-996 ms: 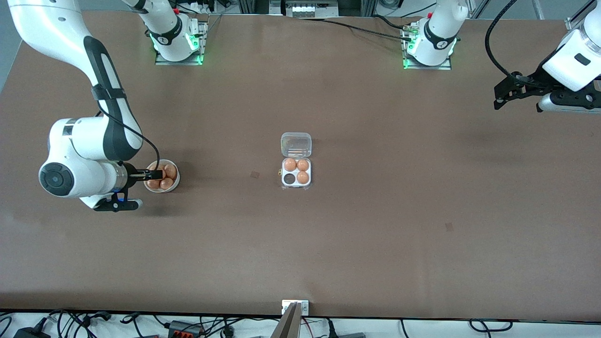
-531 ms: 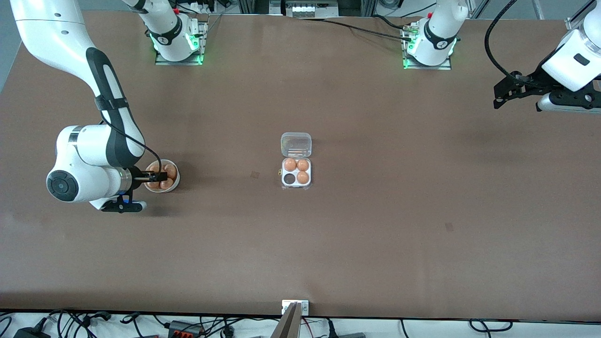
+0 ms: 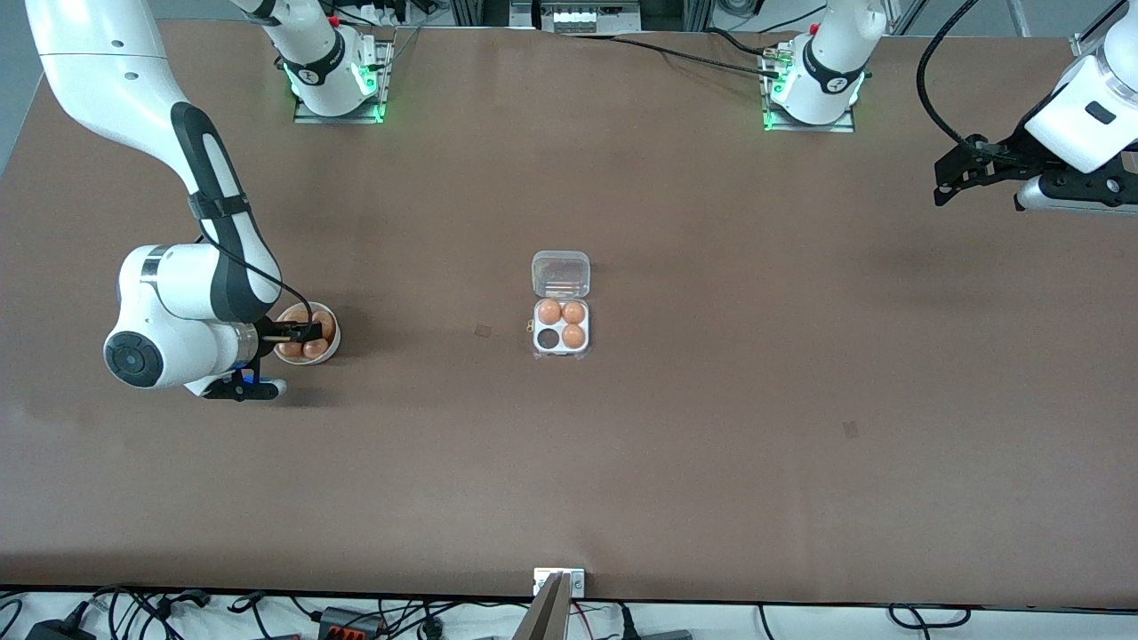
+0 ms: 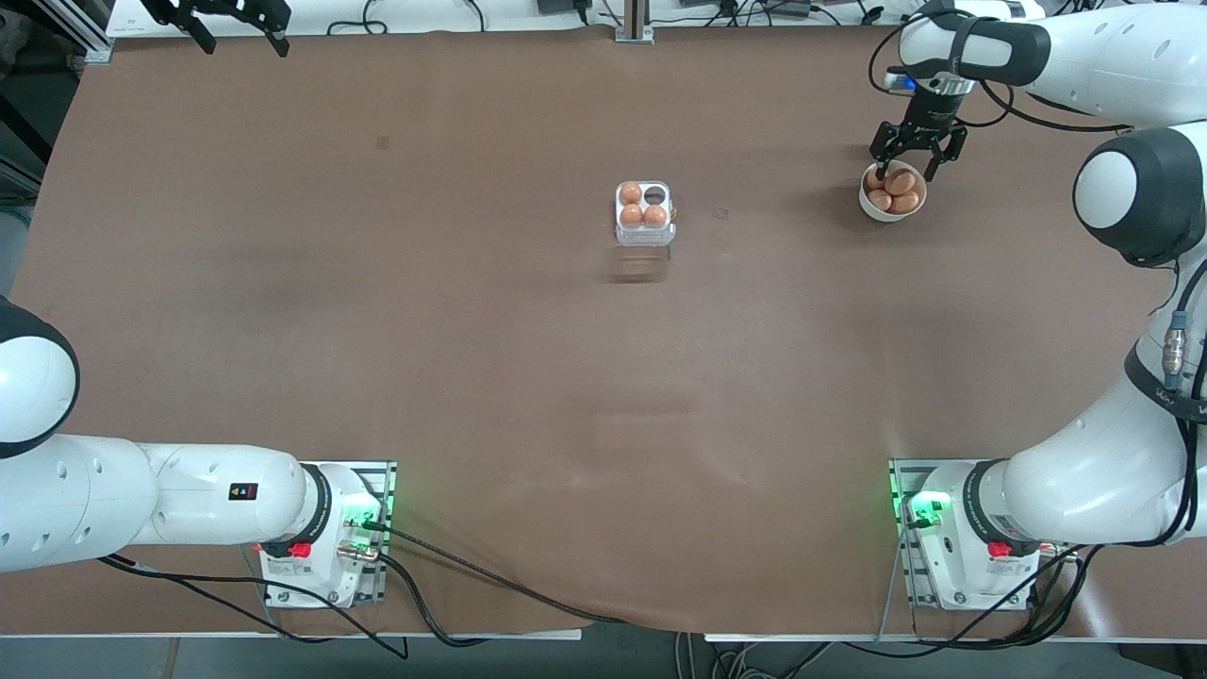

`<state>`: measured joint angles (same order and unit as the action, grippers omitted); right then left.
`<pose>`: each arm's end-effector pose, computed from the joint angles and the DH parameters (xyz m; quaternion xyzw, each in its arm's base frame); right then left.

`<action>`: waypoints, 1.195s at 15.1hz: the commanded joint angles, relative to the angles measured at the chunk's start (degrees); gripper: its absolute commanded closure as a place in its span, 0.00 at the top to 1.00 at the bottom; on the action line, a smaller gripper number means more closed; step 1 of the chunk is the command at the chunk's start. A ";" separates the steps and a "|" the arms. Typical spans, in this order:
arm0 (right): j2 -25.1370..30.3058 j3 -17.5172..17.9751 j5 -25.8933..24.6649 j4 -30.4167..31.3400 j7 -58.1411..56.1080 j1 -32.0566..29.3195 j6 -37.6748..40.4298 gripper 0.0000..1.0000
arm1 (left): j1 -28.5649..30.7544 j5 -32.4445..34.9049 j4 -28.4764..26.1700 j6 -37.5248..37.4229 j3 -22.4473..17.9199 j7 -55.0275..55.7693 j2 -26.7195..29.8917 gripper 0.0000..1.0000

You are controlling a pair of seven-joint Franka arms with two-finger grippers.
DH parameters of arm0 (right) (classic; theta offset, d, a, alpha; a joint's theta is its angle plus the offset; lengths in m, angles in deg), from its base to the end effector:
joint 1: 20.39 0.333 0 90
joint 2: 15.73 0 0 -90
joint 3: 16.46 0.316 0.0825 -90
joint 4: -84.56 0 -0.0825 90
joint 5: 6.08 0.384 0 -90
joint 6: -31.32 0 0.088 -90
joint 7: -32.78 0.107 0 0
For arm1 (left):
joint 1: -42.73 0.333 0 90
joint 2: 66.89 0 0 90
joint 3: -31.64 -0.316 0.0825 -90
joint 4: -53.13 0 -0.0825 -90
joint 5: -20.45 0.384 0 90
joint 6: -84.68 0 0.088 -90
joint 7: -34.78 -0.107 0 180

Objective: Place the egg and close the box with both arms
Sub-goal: 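Lower the right gripper and grasp one brown egg from the bowl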

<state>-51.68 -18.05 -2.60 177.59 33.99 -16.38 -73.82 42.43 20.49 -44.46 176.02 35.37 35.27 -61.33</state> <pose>0.6392 0.0336 0.2297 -0.9783 0.0026 0.2068 0.0120 0.5235 -0.0384 0.6162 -0.9995 0.0307 0.0060 0.0037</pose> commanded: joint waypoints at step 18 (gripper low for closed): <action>-0.52 8.26 0.83 -16.83 4.22 8.98 -1.45 0.00 | 0.13 0.93 1.79 -2.48 -0.04 -0.22 -0.72 1.00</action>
<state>-49.53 -9.80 -2.16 162.09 35.25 -10.89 -71.29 42.57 20.49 -44.41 174.82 35.30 35.27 -61.33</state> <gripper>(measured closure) 0.533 0.000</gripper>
